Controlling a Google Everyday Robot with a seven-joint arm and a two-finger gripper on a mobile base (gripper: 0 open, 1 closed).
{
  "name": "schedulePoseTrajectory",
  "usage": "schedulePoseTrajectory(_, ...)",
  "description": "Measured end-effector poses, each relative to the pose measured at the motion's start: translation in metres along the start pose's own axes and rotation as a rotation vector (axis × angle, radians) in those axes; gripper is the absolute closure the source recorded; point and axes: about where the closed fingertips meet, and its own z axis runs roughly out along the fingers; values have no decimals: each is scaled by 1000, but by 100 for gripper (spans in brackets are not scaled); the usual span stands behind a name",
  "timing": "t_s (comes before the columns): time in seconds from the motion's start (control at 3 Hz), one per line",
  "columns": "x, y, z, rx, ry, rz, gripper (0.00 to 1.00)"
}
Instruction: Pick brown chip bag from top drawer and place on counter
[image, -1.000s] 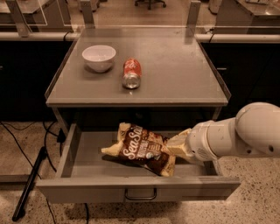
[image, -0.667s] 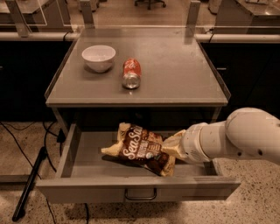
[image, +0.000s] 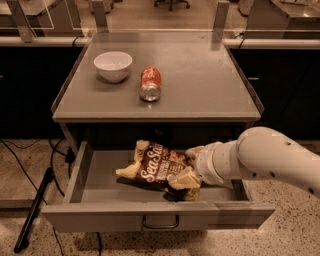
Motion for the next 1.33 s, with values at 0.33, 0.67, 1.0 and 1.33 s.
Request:
schedulePoseTrajectory(0.33, -4, -2, 12, -8, 0, -5, 28)
schedulePoseTrajectory(0.67, -13, -5, 29, -12, -4, -15, 27)
schedulePoseTrajectory(1.0, -17, -7, 42, -15, -4, -20, 23)
schedulePoseTrajectory(1.33, -13, -7, 51, -17, 10, -21, 15)
